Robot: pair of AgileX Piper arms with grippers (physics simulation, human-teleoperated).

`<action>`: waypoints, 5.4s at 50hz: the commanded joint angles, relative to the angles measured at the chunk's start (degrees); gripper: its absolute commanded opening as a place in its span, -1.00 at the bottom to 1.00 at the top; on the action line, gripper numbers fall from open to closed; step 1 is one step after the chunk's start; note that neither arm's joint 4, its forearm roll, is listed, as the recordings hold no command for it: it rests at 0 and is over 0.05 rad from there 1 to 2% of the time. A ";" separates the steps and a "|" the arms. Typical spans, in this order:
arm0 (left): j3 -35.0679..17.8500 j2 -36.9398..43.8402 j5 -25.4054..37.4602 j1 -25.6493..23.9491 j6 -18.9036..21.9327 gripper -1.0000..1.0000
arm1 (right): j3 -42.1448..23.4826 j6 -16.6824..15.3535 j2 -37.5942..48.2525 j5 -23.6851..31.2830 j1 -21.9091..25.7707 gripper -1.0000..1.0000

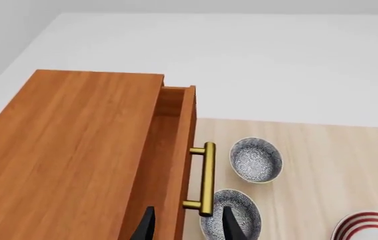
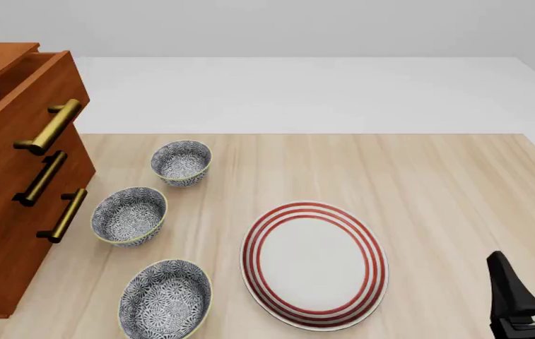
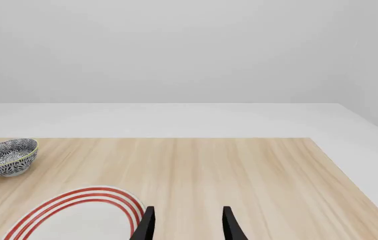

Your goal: Open the top drawer of the cabinet.

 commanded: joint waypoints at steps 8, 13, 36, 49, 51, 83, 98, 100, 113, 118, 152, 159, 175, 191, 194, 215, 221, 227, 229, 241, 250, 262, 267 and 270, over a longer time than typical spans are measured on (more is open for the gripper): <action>1.26 2.71 -2.07 1.18 0.45 1.00 | 0.00 0.00 0.00 0.00 0.00 1.00; 2.32 3.36 -3.32 1.39 0.81 1.00 | 0.00 0.00 -0.01 0.00 0.00 1.00; 5.35 5.24 -6.39 1.19 1.31 1.00 | 0.00 0.00 0.00 0.00 0.00 1.00; 6.37 6.80 -7.37 0.64 1.00 1.00 | 0.00 0.01 0.00 0.00 -0.01 1.00; 6.39 7.08 -7.39 0.46 0.88 1.00 | 0.00 0.00 0.00 0.00 0.00 1.00; 7.10 11.05 -9.69 1.05 0.19 1.00 | 0.00 0.00 -0.01 0.00 0.00 1.00; 8.14 10.90 -9.29 -1.34 -0.92 1.00 | 0.00 -0.01 0.00 0.00 0.00 1.00; 8.31 10.87 -9.33 -1.64 -0.89 1.00 | 0.00 0.01 0.00 0.00 0.00 1.00; 8.81 11.35 -9.51 -3.72 -1.02 1.00 | 0.00 0.00 0.00 0.00 0.00 1.00; 8.51 11.51 -9.30 -3.98 -0.62 1.00 | 0.00 0.00 0.00 0.00 -0.01 1.00; 2.65 15.37 -5.02 -7.25 1.97 1.00 | 0.00 0.01 0.00 0.00 0.01 1.00; 2.34 15.22 -4.45 -7.91 2.20 1.00 | 0.00 -0.01 0.00 0.00 0.02 1.00; 1.97 15.80 -4.21 -10.09 2.02 1.00 | 0.00 -0.01 0.00 0.00 0.00 1.00; 1.61 16.09 -3.77 -12.63 1.73 1.00 | 0.00 -0.01 0.00 0.00 0.01 1.00; 1.50 16.14 -3.70 -12.96 1.64 1.00 | 0.00 0.00 0.00 0.00 0.00 1.00; 1.72 17.39 -3.82 -15.78 1.10 1.00 | 0.00 0.01 0.00 0.00 0.01 1.00; 1.34 17.67 -3.70 -16.24 1.33 1.00 | 0.00 0.00 0.00 0.00 0.01 1.00; 0.84 17.86 -3.38 -16.94 1.44 1.00 | 0.00 0.00 0.00 0.00 -0.01 1.00; 0.93 17.91 -3.45 -17.29 1.29 1.00 | 0.00 0.00 0.00 0.00 -0.01 1.00; 0.44 18.38 -2.98 -18.87 0.84 1.00 | 0.00 -0.01 0.00 0.00 0.00 1.00; -0.04 19.01 -3.06 -20.21 0.62 1.00 | 0.00 -0.01 0.01 0.00 0.01 1.00; -0.71 19.35 -2.66 -21.01 0.75 1.00 | 0.00 0.01 -0.01 0.00 -0.01 1.00; -0.52 19.39 -2.65 -21.84 0.44 1.00 | 0.00 0.00 0.01 0.00 0.00 1.00; -0.51 19.40 -2.68 -22.16 0.37 1.00 | 0.00 0.00 0.00 0.00 0.00 1.00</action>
